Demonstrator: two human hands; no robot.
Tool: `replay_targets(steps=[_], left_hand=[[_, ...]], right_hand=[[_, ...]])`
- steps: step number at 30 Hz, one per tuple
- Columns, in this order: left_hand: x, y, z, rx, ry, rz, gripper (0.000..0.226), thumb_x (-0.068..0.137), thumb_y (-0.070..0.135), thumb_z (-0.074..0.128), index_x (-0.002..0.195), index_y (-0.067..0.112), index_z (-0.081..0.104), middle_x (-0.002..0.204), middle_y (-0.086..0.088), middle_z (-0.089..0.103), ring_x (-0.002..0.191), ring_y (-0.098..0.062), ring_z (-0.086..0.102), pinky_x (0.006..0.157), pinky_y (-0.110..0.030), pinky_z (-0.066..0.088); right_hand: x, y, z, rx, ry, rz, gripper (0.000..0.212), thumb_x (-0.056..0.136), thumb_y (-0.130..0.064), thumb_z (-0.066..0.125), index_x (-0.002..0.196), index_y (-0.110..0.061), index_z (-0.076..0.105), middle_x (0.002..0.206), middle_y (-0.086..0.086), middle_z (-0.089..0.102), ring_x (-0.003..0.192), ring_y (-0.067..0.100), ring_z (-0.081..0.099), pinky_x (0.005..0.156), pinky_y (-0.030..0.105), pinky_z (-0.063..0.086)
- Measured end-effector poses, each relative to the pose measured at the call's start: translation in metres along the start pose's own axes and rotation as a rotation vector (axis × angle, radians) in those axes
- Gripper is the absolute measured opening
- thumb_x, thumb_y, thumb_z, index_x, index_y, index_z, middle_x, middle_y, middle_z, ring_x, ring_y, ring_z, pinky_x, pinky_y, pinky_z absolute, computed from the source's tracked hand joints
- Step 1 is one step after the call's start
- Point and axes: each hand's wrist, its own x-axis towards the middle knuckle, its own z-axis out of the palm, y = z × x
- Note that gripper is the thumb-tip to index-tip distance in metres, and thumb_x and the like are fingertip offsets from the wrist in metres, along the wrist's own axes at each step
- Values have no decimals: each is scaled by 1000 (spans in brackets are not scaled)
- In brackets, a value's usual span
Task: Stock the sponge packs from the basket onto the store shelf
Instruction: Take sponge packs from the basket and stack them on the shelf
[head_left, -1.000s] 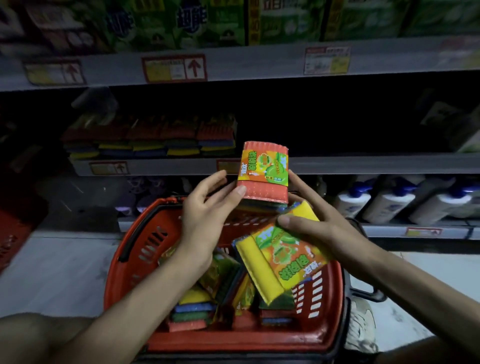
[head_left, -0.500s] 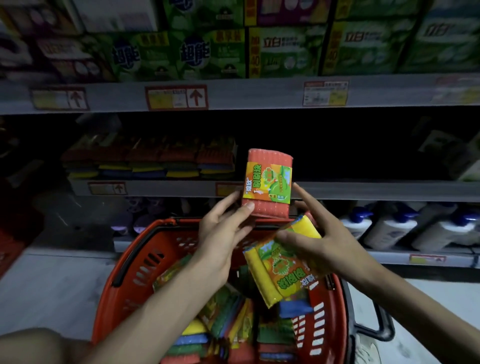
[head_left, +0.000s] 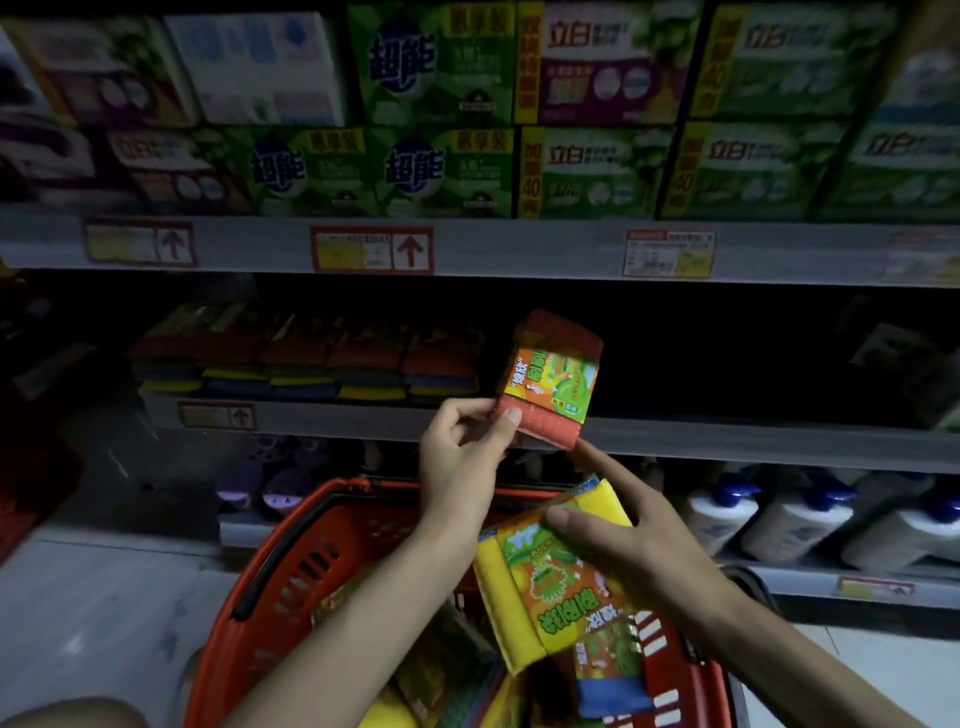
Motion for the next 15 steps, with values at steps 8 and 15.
replay_targets(steps=[8,15], left_hand=[[22,-10,-2,309,-77,172,20,97,27,67,116,33,63,125,-1,58,97,-6,69,72,-10,51],[29,-7,2,299,-125,141,29,101,16,61,124,34,59,132,9,47,107,3,58,77,-1,47]], right_hand=[[28,2,9,-8,24,-50,108,58,-71,87,151,-57,33,149,-14,55,126,15,64,107,48,52],[42,-10,3,-81,59,-146,86,75,-45,89,143,-51,36,115,-56,54,111,-26,54,91,6,48]])
